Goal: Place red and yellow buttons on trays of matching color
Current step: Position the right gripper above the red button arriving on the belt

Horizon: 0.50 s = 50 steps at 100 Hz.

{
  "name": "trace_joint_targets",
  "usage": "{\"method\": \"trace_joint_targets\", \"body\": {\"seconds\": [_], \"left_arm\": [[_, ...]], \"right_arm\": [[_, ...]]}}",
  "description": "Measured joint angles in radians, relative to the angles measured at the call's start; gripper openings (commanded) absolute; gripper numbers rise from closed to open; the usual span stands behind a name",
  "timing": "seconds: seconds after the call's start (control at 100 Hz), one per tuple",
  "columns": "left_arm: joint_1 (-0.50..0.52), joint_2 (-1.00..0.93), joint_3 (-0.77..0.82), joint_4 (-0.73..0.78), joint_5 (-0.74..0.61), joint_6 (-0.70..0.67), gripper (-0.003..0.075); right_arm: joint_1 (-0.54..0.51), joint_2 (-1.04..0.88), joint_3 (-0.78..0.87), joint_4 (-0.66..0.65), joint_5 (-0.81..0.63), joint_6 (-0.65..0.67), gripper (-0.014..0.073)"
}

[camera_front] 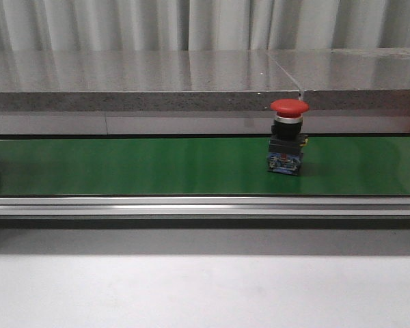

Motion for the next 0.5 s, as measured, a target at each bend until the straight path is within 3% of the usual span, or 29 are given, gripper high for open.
{"method": "trace_joint_targets", "body": {"seconds": [0.21,0.5], "left_arm": [[-0.070,-0.166,0.102,0.000,-0.082,0.000,0.0534],[-0.081,-0.479,0.434,0.002,-0.214,0.000,0.0515]], "right_arm": [[0.000,0.000,0.000,0.000,0.000,0.000,-0.0067],[0.000,0.000,0.000,0.000,0.000,0.000,-0.0067]]}}
